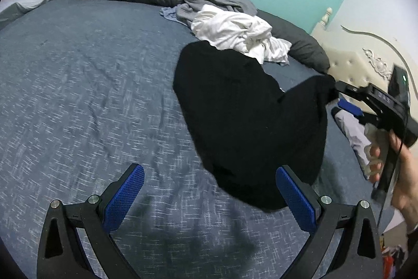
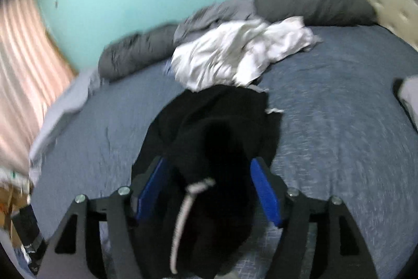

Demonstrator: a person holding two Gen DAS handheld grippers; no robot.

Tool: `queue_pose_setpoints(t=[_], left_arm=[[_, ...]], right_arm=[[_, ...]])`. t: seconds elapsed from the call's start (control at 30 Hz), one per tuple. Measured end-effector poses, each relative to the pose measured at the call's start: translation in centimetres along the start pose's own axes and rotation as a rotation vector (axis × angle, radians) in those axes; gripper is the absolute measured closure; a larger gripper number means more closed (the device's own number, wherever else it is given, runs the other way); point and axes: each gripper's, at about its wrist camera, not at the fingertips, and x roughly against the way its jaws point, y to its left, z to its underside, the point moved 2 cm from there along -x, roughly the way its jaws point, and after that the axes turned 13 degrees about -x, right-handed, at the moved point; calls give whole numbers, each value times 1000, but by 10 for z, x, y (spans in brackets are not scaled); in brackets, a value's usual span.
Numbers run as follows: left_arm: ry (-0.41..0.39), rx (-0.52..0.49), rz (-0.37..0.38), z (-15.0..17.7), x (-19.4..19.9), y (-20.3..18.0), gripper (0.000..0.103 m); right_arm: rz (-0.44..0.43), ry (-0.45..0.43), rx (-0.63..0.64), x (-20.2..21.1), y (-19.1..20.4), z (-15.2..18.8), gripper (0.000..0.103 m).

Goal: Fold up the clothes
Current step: 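Lift the black hoodie off the pile with the right gripper and lay it on the bed, then grasp the hoodie edge with the left gripper while the right gripper holds the hood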

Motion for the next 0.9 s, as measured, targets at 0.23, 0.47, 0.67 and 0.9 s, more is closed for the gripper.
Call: queue_pose_setpoints(t=[0.23, 0.47, 0.67, 0.9], left_arm=[[-4, -82, 27, 2, 0, -35, 1], [27, -186, 28, 5, -16, -68, 3], [17, -269, 24, -2, -26, -98, 8], [52, -333, 1, -2, -51, -121, 22]], right_arm=[[15, -93, -189, 29, -48, 39, 32], [11, -131, -223, 43, -63, 75, 32], [2, -126, -206, 40, -68, 81, 32], [18, -109, -152, 39, -69, 80, 32]])
